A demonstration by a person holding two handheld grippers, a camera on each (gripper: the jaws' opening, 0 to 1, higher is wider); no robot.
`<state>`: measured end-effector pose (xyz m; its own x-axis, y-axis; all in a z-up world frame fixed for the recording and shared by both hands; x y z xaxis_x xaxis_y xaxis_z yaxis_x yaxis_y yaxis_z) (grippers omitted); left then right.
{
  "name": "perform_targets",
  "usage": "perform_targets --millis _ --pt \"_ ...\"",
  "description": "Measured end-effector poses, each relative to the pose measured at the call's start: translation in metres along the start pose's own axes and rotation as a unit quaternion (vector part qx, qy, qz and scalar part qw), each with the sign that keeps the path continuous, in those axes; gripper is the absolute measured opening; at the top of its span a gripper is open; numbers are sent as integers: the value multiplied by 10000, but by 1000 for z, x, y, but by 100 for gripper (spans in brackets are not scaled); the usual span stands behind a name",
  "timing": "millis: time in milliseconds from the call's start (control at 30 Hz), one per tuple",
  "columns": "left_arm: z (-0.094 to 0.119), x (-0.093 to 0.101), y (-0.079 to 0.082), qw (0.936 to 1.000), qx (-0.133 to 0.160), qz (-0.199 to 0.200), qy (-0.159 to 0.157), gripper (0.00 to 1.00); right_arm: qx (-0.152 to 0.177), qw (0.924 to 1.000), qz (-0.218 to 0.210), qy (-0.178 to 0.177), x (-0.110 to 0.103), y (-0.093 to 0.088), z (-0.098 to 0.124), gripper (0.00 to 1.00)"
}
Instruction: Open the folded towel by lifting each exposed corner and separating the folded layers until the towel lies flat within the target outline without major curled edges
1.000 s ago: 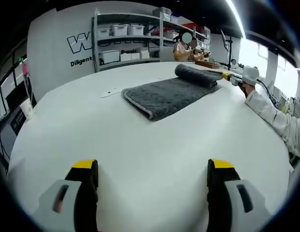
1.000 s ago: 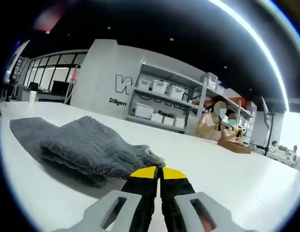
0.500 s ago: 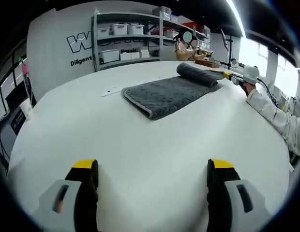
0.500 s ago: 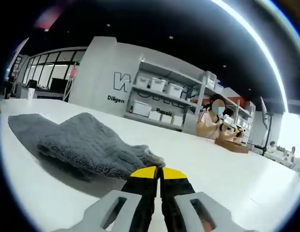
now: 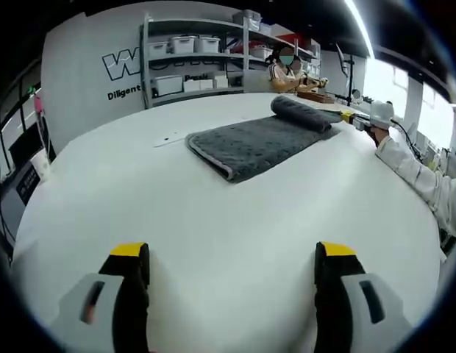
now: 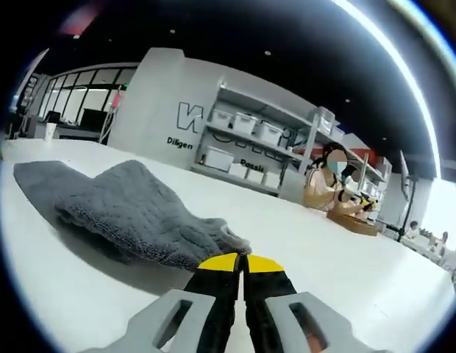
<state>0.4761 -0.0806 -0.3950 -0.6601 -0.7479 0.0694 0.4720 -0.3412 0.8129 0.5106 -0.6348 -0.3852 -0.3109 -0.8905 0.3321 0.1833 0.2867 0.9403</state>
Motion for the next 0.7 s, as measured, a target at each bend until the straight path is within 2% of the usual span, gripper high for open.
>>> perform_targets --millis 233,567,700 --pt "0 1 1 10000 28 -13 -20 92 -169 9998 78 -25 6 -7 -2 0" --pt "0 1 1 10000 41 -11 -31 92 -205 9987 447 -92 12 -9 -4 0" --pt "0 1 1 10000 50 -1 -28 91 -178 9969 751 -127 13 -8 -5 0"
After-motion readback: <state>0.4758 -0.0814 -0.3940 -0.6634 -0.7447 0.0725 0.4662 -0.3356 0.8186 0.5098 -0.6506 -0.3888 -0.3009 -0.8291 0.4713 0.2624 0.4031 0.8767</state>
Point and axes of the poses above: the point that each gripper's makers call its tool centre point, and the gripper's own axes: z roughly backward along the fingers, x roughly to its right, y roughly out of its top, the point moved 8 cm from there along z, roughly backward along the fingers, and after that the axes turned 7 degrees about -y, right-handed, at the moved point
